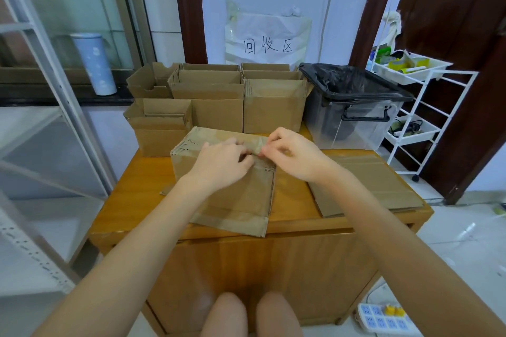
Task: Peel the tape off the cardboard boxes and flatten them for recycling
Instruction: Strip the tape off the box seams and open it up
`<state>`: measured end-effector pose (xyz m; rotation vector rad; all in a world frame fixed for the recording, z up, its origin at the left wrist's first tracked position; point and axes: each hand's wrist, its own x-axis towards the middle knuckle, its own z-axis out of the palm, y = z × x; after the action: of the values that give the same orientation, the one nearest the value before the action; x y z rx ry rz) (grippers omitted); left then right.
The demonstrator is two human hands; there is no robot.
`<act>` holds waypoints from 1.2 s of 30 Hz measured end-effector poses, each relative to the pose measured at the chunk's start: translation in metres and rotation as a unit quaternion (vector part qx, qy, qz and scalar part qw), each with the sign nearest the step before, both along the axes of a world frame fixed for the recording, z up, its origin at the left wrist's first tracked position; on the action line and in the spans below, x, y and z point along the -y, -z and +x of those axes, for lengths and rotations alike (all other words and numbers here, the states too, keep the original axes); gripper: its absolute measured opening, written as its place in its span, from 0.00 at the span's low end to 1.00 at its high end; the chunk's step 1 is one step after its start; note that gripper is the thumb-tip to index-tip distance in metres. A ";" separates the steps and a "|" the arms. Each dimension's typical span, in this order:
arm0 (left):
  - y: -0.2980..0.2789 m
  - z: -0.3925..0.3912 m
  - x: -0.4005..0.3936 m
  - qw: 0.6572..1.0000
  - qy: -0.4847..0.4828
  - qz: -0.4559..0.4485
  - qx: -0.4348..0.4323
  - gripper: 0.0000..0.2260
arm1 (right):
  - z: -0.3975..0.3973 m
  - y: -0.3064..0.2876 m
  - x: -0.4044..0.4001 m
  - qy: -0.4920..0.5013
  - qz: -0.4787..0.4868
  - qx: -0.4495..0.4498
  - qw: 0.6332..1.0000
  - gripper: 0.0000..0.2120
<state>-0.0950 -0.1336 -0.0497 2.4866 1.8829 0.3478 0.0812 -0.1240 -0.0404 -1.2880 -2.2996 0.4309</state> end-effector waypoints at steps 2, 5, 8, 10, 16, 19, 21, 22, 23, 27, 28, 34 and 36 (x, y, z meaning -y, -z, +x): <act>0.001 0.000 -0.001 1.000 -0.003 0.002 0.000 0.18 | -0.001 -0.003 -0.002 0.029 -0.013 -0.032 0.999 0.10; 0.001 0.000 -0.002 1.000 -0.007 0.000 -0.001 0.18 | -0.010 -0.004 -0.009 0.079 -0.029 -0.057 0.995 0.16; 0.001 0.000 -0.001 1.000 -0.007 -0.003 0.002 0.18 | -0.024 -0.008 -0.018 0.153 -0.047 0.039 0.986 0.22; 0.001 0.000 0.000 1.000 -0.004 -0.002 0.006 0.18 | -0.031 -0.012 -0.025 0.187 -0.037 0.125 0.974 0.18; 0.003 -0.001 0.001 1.000 0.002 -0.002 0.014 0.18 | -0.014 -0.026 -0.028 0.172 -0.086 0.134 0.972 0.16; 0.005 -0.002 0.000 1.000 0.002 -0.001 0.029 0.18 | 0.001 -0.017 -0.025 0.171 -0.113 0.039 0.978 0.09; 0.006 -0.003 0.001 0.999 0.002 0.000 0.039 0.18 | 0.009 -0.005 -0.026 0.188 -0.119 -0.044 0.974 0.04; 0.007 -0.003 0.002 0.999 0.004 0.001 0.042 0.18 | 0.014 -0.002 -0.027 0.196 -0.109 -0.071 0.972 0.03; 0.007 -0.004 0.004 0.999 0.008 0.002 0.045 0.18 | 0.020 -0.002 -0.028 0.205 -0.089 -0.086 0.971 0.02; 0.010 -0.008 0.006 0.997 0.024 0.015 0.069 0.16 | 0.040 -0.013 -0.031 0.177 -0.054 -0.094 0.978 0.03; 0.011 -0.008 0.006 0.997 0.026 0.020 0.074 0.16 | 0.042 -0.014 -0.030 0.171 -0.056 -0.089 0.980 0.04; 0.010 -0.010 0.009 0.996 0.035 0.021 0.085 0.15 | 0.044 0.009 -0.029 0.256 0.001 -0.061 0.965 0.03; 0.009 -0.010 0.010 0.996 0.035 0.017 0.083 0.15 | 0.045 0.015 -0.025 0.258 0.025 -0.076 0.963 0.05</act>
<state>-0.1050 -0.1434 -0.0590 2.4512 1.7375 0.5713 0.1262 -0.0992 -0.0559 -1.6917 -1.7467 0.2757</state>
